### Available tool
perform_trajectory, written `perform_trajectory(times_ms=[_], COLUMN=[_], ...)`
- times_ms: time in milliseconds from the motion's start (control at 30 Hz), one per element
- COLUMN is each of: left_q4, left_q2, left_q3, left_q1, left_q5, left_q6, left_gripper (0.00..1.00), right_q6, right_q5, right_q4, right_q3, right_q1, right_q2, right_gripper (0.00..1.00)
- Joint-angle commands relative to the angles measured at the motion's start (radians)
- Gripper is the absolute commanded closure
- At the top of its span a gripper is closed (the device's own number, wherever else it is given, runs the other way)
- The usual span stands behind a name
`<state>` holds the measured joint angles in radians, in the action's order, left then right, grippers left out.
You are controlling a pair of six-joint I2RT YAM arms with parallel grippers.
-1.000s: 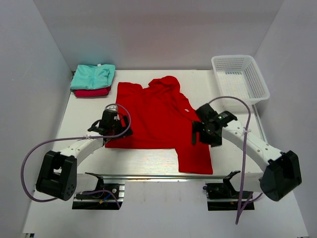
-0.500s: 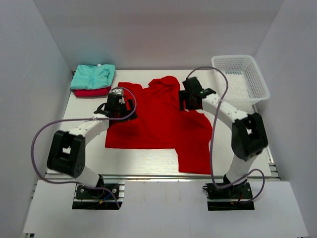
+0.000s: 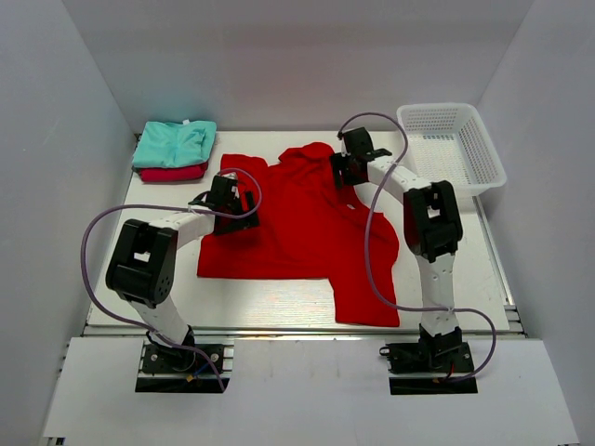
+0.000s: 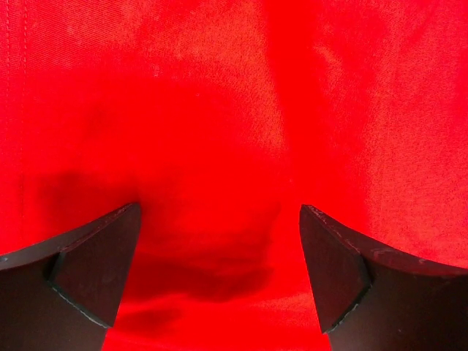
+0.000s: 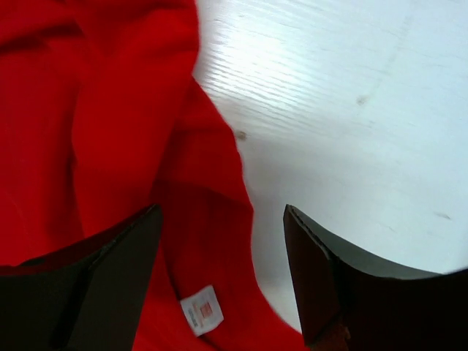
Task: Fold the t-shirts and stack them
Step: Flatten out the tshirt
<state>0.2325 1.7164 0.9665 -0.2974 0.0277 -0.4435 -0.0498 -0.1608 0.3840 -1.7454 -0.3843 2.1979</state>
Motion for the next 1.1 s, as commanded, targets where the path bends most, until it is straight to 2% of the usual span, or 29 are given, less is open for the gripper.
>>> perform_trajectory(times_ms=[0, 67, 133, 200, 233, 367, 433, 700, 833, 967, 1000, 1033, 1067], left_q4=[0.007, 0.016, 0.030, 0.040, 0.041, 0.062, 0.073, 0.100, 0.100, 0.122, 0.122, 0.122, 0.122], left_q2=[0.002, 0.002, 0.002, 0.002, 0.002, 0.002, 0.002, 0.041, 0.061, 0.061, 0.061, 0.061, 0.061], left_q3=[0.009, 0.000, -0.009, -0.009, -0.009, -0.018, -0.029, -0.048, -0.066, -0.075, -0.075, -0.075, -0.075], left_q1=[0.004, 0.004, 0.004, 0.004, 0.004, 0.004, 0.004, 0.004, 0.004, 0.004, 0.004, 0.004, 0.004], left_q5=[0.011, 0.023, 0.032, 0.041, 0.052, 0.052, 0.052, 0.052, 0.052, 0.063, 0.063, 0.063, 0.063], left_q6=[0.006, -0.003, -0.003, -0.003, -0.003, -0.003, -0.003, -0.023, -0.032, -0.041, -0.041, -0.050, -0.050], left_gripper=[0.01, 0.01, 0.01, 0.01, 0.01, 0.01, 0.01, 0.01, 0.01, 0.01, 0.01, 0.01, 0.01], right_q6=[0.077, 0.077, 0.062, 0.057, 0.057, 0.019, 0.004, 0.044, 0.094, 0.128, 0.134, 0.136, 0.136], right_q5=[0.061, 0.050, 0.034, 0.033, 0.021, 0.006, -0.028, -0.089, -0.077, -0.069, -0.069, -0.088, -0.092], right_q4=[-0.036, -0.033, -0.027, -0.027, -0.028, -0.034, -0.030, -0.022, -0.010, -0.010, -0.010, -0.005, -0.002], right_q3=[-0.066, -0.075, -0.085, -0.092, -0.092, -0.106, -0.115, -0.108, -0.095, -0.085, -0.085, -0.091, -0.097], right_q1=[0.007, 0.012, 0.021, 0.025, 0.033, 0.045, 0.058, 0.082, 0.097, 0.117, 0.122, 0.127, 0.130], right_q2=[0.038, 0.060, 0.091, 0.105, 0.114, 0.121, 0.120, 0.053, 0.023, -0.004, -0.006, 0.003, 0.013], right_gripper=[0.27, 0.29, 0.45, 0.57, 0.71, 0.85, 0.99, 1.00, 0.87, 0.82, 0.84, 0.97, 0.99])
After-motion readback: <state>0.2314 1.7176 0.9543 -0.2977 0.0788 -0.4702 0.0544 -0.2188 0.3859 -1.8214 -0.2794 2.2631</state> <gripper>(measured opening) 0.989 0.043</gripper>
